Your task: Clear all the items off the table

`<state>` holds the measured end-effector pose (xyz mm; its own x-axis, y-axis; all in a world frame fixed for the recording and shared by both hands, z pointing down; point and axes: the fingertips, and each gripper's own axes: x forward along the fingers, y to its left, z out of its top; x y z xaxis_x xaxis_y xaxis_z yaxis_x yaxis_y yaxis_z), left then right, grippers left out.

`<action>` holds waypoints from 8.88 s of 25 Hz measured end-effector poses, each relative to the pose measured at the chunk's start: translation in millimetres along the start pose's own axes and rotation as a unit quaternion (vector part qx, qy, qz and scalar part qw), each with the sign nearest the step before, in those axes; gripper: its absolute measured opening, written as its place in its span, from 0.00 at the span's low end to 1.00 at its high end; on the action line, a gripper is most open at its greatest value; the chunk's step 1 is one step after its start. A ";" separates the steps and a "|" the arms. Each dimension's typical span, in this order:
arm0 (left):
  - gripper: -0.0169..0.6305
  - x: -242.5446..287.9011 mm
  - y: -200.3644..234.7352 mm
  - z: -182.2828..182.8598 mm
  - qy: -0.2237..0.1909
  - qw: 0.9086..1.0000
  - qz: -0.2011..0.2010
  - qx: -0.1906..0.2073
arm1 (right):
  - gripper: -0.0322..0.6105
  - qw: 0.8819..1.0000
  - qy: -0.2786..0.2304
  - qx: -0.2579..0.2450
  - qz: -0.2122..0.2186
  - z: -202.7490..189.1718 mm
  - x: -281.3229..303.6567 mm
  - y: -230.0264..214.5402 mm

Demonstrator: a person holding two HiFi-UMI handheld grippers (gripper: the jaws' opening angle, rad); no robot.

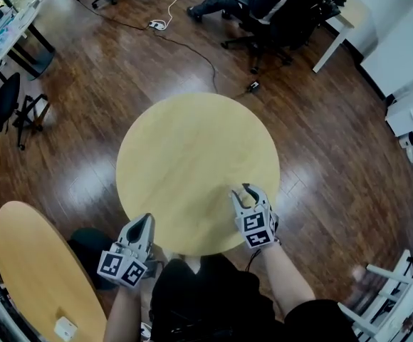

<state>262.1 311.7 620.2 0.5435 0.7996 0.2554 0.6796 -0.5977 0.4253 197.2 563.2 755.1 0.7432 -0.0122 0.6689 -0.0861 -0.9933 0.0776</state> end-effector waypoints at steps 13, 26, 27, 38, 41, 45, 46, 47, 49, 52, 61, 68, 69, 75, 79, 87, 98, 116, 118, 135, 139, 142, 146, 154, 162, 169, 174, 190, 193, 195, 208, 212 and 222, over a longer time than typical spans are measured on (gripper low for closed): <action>0.01 -18.8 1.1 81.5 -0.152 0.987 0.020 0.054 | 0.27 0.981 -0.177 0.073 0.019 87.7 -80.2 -14.6; 0.01 -15.3 -32.2 160.4 -0.218 0.969 -0.061 0.098 | 0.05 0.937 -0.334 0.059 -0.085 192.1 -159.4 -46.1; 0.01 -16.3 -33.8 158.3 -0.213 0.969 -0.070 0.099 | 0.05 0.937 -0.334 0.055 -0.089 194.0 -158.7 -42.3; 0.01 -12.2 -46.4 151.4 -0.175 0.968 -0.128 0.125 | 0.05 0.935 -0.341 0.030 -0.093 218.1 -148.4 -4.8; 0.01 -24.3 -45.8 157.9 -0.188 0.966 -0.144 0.108 | 0.05 0.935 -0.343 0.027 -0.081 225.2 -144.2 7.2; 0.01 -40.6 -29.5 160.6 -0.198 0.967 -0.125 0.101 | 0.05 0.939 -0.336 0.026 -0.065 228.0 -133.5 16.6; 0.01 -44.4 -23.9 160.4 -0.201 0.968 -0.112 0.097 | 0.05 0.940 -0.334 0.025 -0.061 228.9 -131.2 17.9; 0.01 -48.4 -18.7 160.6 -0.207 0.969 -0.099 0.091 | 0.05 0.941 -0.333 0.025 -0.055 229.7 -127.8 19.1; 0.01 -57.7 -9.7 162.6 -0.220 0.969 -0.074 0.081 | 0.05 0.943 -0.331 0.023 -0.037 233.0 -118.0 23.1; 0.01 -81.9 7.7 167.0 -0.241 0.967 -0.027 0.076 | 0.05 0.944 -0.329 0.007 -0.001 249.7 -105.1 42.0; 0.01 -250.9 79.6 138.8 -0.312 0.919 0.233 0.066 | 0.05 0.921 -0.341 -0.074 0.176 313.5 -56.1 174.7; 0.01 -407.9 101.8 95.0 -0.358 0.844 0.396 0.053 | 0.05 0.882 -0.324 -0.140 0.311 315.3 -45.0 334.3; 0.01 -428.4 104.6 91.8 -0.368 0.831 0.415 0.053 | 0.05 0.874 -0.327 -0.152 0.325 317.4 -50.1 357.9; 0.01 -536.6 119.3 70.9 -0.390 0.775 0.493 0.064 | 0.05 0.830 -0.329 -0.211 0.398 330.4 -71.7 489.5; 0.01 -623.9 113.8 46.4 -0.402 0.726 0.553 0.074 | 0.05 0.790 -0.335 -0.236 0.455 327.5 -98.7 592.6; 0.01 -805.0 54.4 -49.5 -0.409 0.617 0.671 0.037 | 0.05 0.686 -0.304 -0.284 0.598 255.6 -199.0 811.9; 0.01 -872.8 -44.6 -139.2 -0.410 0.467 0.783 -0.008 | 0.05 0.572 -0.239 -0.360 0.697 165.4 -275.0 920.0; 0.01 -873.0 -69.5 -153.1 -0.409 0.412 0.813 -0.035 | 0.05 0.524 -0.201 -0.364 0.743 144.5 -296.5 969.4; 0.01 -875.4 -67.0 -149.5 -0.411 0.409 0.814 -0.033 | 0.05 0.518 -0.204 -0.368 0.744 146.3 -298.5 973.6; 0.01 -825.4 -56.0 -192.5 -0.386 0.382 0.828 -0.140 | 0.75 0.504 -0.007 -0.537 0.676 16.6 -218.8 990.9; 0.01 -814.9 -58.7 -217.0 -0.408 0.353 0.823 -0.176 | 0.93 0.510 0.003 -0.560 0.653 -10.9 -208.1 1007.0; 0.01 -802.6 -58.9 -232.4 -0.420 0.332 0.820 -0.201 | 0.93 0.512 0.002 -0.576 0.637 -24.5 -198.4 1016.5; 0.01 -792.5 -59.1 -246.1 -0.413 0.323 0.822 -0.221 | 0.93 0.507 0.029 -0.616 0.602 -52.0 -171.9 1015.7; 0.01 -796.3 -75.6 -259.4 -0.420 0.316 0.821 -0.222 | 0.89 0.511 0.037 -0.644 0.567 -75.0 -168.2 1004.5; 0.01 -819.3 -80.6 -231.1 -0.419 0.352 0.819 -0.172 | 0.84 0.516 0.030 -0.641 0.567 -58.4 -184.6 981.2; 0.01 -825.5 -59.8 -212.1 -0.428 0.417 0.792 -0.125 | 0.84 0.596 -0.028 -0.551 0.584 11.8 -202.9 971.4; 0.01 -805.6 -7.0 -174.4 -0.440 0.509 0.733 -0.100 | 0.84 0.662 -0.069 -0.488 0.565 81.1 -183.2 909.6; 0.01 -596.7 150.6 15.6 -0.367 0.761 0.535 0.003 | 0.84 0.872 -0.121 -0.274 0.387 244.7 -6.1 609.2; 0.01 -534.5 158.7 40.5 -0.351 0.787 0.508 0.017 | 0.84 0.890 -0.124 -0.253 0.360 262.4 22.4 550.7; 0.01 -490.8 160.0 54.7 -0.332 0.806 0.490 0.028 | 0.84 0.902 -0.124 -0.234 0.340 270.8 38.0 507.3; 0.01 -219.2 154.1 120.0 -0.230 0.937 0.255 0.068 | 0.84 0.985 -0.121 -0.025 0.117 244.9 60.3 193.4; 0.01 -159.8 151.3 122.0 -0.194 0.961 0.178 0.081 | 0.84 0.992 -0.114 0.035 0.042 212.6 43.8 128.7; 0.01 -119.8 152.9 117.0 -0.144 0.981 0.097 0.085 | 0.84 0.992 -0.089 0.090 -0.020 169.0 20.4 111.8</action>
<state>358.5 117.8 553.0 0.7709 0.6350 0.0502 0.6086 -0.7575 0.2361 314.8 432.4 652.6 0.8509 0.0235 0.5248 0.0534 -0.9977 -0.0418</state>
